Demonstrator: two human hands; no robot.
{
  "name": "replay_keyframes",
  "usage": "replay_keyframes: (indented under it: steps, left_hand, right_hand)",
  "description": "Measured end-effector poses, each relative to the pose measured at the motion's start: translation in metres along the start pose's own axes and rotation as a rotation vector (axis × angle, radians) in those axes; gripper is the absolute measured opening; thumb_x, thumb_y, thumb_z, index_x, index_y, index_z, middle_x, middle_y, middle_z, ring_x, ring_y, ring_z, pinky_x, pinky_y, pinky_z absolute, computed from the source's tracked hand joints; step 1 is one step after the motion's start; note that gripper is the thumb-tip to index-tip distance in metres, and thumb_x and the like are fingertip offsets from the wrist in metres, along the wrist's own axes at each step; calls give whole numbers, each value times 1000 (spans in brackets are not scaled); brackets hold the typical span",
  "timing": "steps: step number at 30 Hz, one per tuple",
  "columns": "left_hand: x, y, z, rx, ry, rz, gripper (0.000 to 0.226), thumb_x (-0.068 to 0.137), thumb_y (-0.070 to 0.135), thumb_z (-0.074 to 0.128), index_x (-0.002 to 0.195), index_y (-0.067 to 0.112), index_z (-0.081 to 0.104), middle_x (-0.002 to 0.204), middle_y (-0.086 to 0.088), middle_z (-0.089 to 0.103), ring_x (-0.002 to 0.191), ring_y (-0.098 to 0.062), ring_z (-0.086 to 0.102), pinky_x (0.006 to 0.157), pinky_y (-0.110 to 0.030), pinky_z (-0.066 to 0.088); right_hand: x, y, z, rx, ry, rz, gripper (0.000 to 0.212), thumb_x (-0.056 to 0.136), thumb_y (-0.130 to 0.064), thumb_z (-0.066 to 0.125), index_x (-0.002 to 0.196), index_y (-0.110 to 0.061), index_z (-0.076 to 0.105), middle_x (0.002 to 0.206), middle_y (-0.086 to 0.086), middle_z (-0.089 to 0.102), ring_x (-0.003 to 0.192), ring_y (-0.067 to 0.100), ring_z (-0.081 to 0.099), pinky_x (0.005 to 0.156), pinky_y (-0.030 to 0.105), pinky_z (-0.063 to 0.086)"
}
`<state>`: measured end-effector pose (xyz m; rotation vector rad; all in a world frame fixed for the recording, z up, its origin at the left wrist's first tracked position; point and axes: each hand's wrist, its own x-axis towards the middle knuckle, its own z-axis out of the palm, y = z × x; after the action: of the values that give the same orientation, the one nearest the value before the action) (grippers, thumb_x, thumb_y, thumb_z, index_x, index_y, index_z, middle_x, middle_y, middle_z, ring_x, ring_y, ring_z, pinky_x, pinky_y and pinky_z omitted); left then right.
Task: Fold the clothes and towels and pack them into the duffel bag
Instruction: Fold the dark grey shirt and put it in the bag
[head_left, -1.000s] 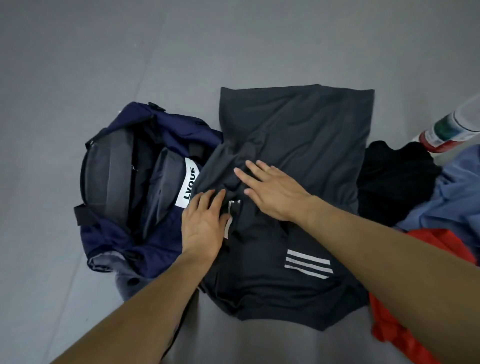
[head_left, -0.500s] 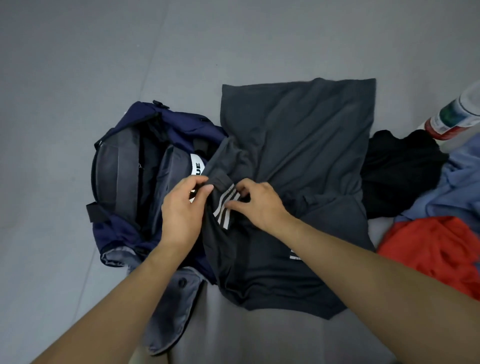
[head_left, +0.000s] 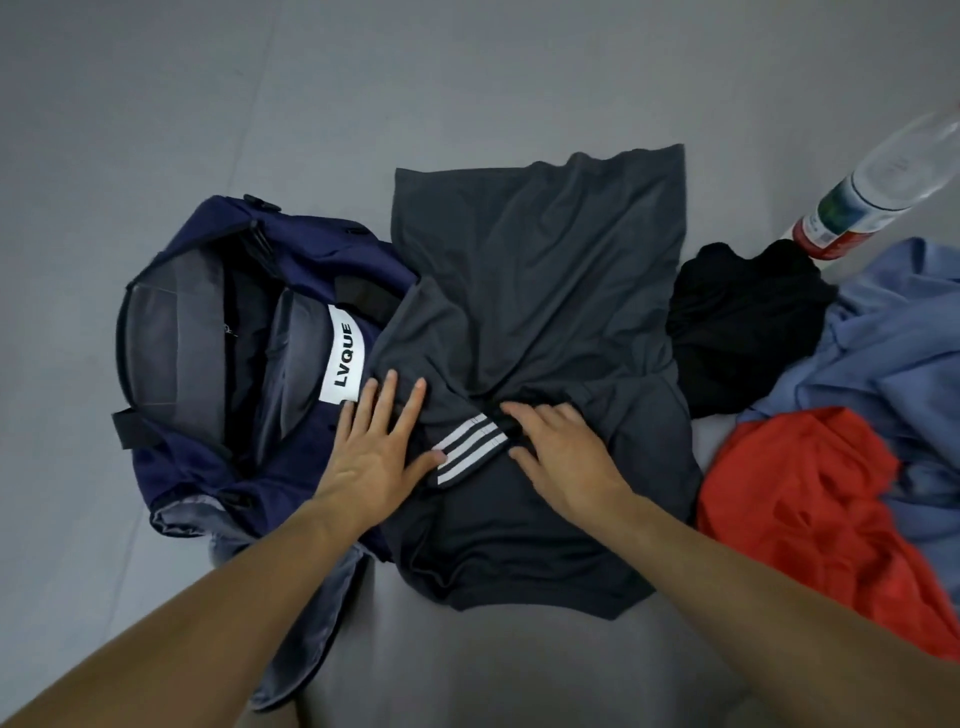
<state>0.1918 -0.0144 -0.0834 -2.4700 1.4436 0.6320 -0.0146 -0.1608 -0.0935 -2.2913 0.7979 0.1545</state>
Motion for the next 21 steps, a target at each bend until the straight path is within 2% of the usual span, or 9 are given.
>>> replay_keyframes:
  steps: [2, 4, 5, 8, 11, 13, 17, 19, 21]
  left_hand:
    - [-3, 6, -1, 38, 103, 31, 86, 92, 77, 19, 154, 35, -23, 165, -4, -21, 153, -25, -19, 124, -50, -4]
    - [-10, 16, -2, 79, 264, 150, 81, 98, 66, 26, 160, 24, -3, 168, -8, -7, 155, -26, -8, 124, -52, 5]
    - [-14, 20, 0, 98, 303, 225, 77, 100, 60, 28, 161, 19, 4, 168, -9, -1, 155, -26, -3, 124, -51, 9]
    - [-27, 21, 18, 142, 263, 326, 71, 104, 53, 26, 160, 14, 8, 168, -10, 1, 155, -24, -1, 123, -49, 17]
    - [-39, 16, 34, 166, 241, 294, 72, 103, 51, 26, 160, 10, 12, 168, -13, 2, 155, -26, 1, 123, -49, 16]
    - [-48, 17, 42, 139, 231, 294, 71, 102, 50, 27, 159, 7, 15, 167, -14, 6, 155, -27, 5, 123, -48, 14]
    - [-75, 10, 63, 144, 130, 371, 81, 100, 65, 24, 159, 11, 14, 168, -11, 3, 155, -28, 8, 122, -46, 13]
    - [-88, 2, 70, 154, 97, 413, 89, 95, 72, 32, 160, 15, 13, 168, -11, 3, 155, -29, 6, 121, -47, 12]
    - [-101, -5, 70, 205, 59, 465, 97, 89, 80, 37, 161, 21, 11, 168, -10, 2, 155, -30, 4, 121, -48, 11]
  right_hand:
    - [-14, 10, 1, -148, 84, -170, 51, 103, -39, 45, 152, -24, 39, 134, 0, 54, 125, 20, 45, 108, 37, 42]
    - [-31, 20, -1, -262, 188, -277, 50, 105, -42, 42, 151, -22, 43, 145, 3, 49, 138, 23, 41, 113, 40, 39]
    - [-41, 26, -2, -309, 208, -290, 52, 105, -44, 43, 151, -22, 42, 154, 5, 42, 146, 24, 33, 117, 41, 35]
    - [-77, 49, -3, -380, 200, -296, 58, 103, -47, 48, 153, -21, 40, 165, 10, 21, 153, 26, 17, 120, 46, 30]
    - [-114, 68, 0, -337, 196, -354, 58, 101, -40, 57, 150, -14, 44, 164, 14, 22, 152, 29, 21, 117, 48, 35]
    - [-134, 78, 3, -357, 152, -333, 66, 98, -48, 57, 152, -13, 40, 165, 14, 20, 152, 29, 22, 119, 45, 32]
    - [-161, 90, 13, -533, -108, -280, 97, 86, -78, 43, 159, -20, 21, 167, 10, 13, 154, 28, 14, 119, 44, 16]
    - [-162, 89, 20, -576, -126, -250, 97, 82, -78, 42, 159, -22, 21, 166, 10, 16, 153, 29, 15, 118, 46, 15]
    - [-165, 86, 28, -578, -93, -211, 87, 86, -70, 40, 158, -24, 24, 165, 9, 22, 152, 29, 21, 117, 48, 19]
